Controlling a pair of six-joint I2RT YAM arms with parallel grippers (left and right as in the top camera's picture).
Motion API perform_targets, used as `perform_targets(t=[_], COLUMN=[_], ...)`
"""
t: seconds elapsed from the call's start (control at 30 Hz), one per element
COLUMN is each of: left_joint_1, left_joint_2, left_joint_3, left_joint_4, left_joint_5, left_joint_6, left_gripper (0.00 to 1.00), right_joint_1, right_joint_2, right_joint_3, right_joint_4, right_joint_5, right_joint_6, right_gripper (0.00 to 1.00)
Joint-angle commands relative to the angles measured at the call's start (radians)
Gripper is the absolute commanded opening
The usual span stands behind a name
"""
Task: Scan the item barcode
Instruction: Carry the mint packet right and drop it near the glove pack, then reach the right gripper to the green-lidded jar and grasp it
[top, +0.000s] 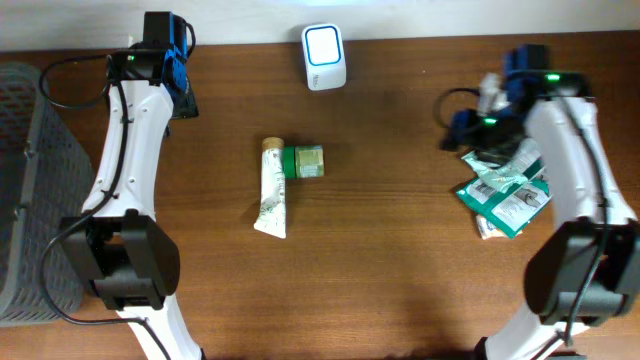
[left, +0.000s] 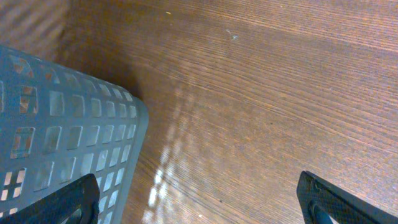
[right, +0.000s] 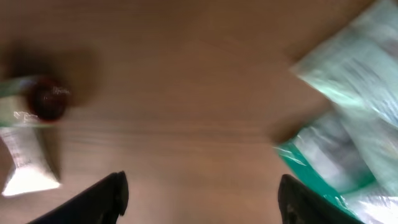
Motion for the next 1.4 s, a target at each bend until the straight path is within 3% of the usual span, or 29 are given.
perform_targets(t=[0.0, 0.03, 0.2, 0.23, 0.27, 0.37, 0.4, 0.57, 0.7, 0.87, 0.97, 1.1, 1.37], left_joint_1=[0.001, 0.001, 0.001, 0.001, 0.001, 0.001, 0.001, 0.002, 0.001, 0.001, 0.001, 0.001, 0.001], left_joint_2=[-0.008, -0.008, -0.008, -0.008, -0.008, -0.008, -0.008, -0.008, -0.008, -0.008, -0.008, -0.008, -0.008], left_joint_3=[0.003, 0.003, 0.003, 0.003, 0.003, 0.003, 0.003, 0.003, 0.003, 0.003, 0.003, 0.003, 0.003], left_joint_4=[0.001, 0.001, 0.001, 0.001, 0.001, 0.001, 0.001, 0.001, 0.001, 0.001, 0.001, 0.001, 0.001], left_joint_5=[-0.010, -0.010, -0.010, -0.010, -0.010, -0.010, -0.010, -0.010, -0.010, -0.010, -0.010, -0.010, -0.010], left_joint_6=[0.001, 0.001, 0.001, 0.001, 0.001, 0.001, 0.001, 0.001, 0.001, 0.001, 0.001, 0.001, 0.001], left_gripper=[0.99, 0.99, 0.99, 0.99, 0.99, 0.99, 0.99, 0.99, 0.99, 0.99, 0.99, 0.99, 0.99], right_joint_1=[0.226, 0.277, 0.513, 0.545, 0.587, 0.641, 0.650, 0.655, 0.654, 0.654, 0.625, 0.608, 0.611], right_joint_2=[-0.007, -0.003, 0.092, 0.117, 0.158, 0.250, 0.277, 0.333, 0.315, 0.208, 0.202, 0.196, 0.236], right_joint_3=[0.019, 0.019, 0.019, 0.019, 0.019, 0.019, 0.019, 0.019, 0.019, 0.019, 0.019, 0.027, 0.028], right_joint_4=[0.152, 0.214, 0.458, 0.494, 0.546, 0.653, 0.684, 0.717, 0.599, 0.377, 0.283, 0.326, 0.616], right_joint_5=[-0.020, -0.020, -0.021, -0.021, -0.021, -0.021, -0.021, -0.021, 0.008, 0.383, 0.487, 0.373, 0.250], right_joint_6=[-0.019, -0.011, 0.230, 0.242, 0.256, 0.256, 0.256, 0.253, 0.221, 0.237, 0.285, 0.277, 0.278], right_gripper=[0.94, 1.00, 1.00, 0.94, 0.73, 0.29, 0.22, 0.21, 0.21, 0.21, 0.19, 0.24, 0.25])
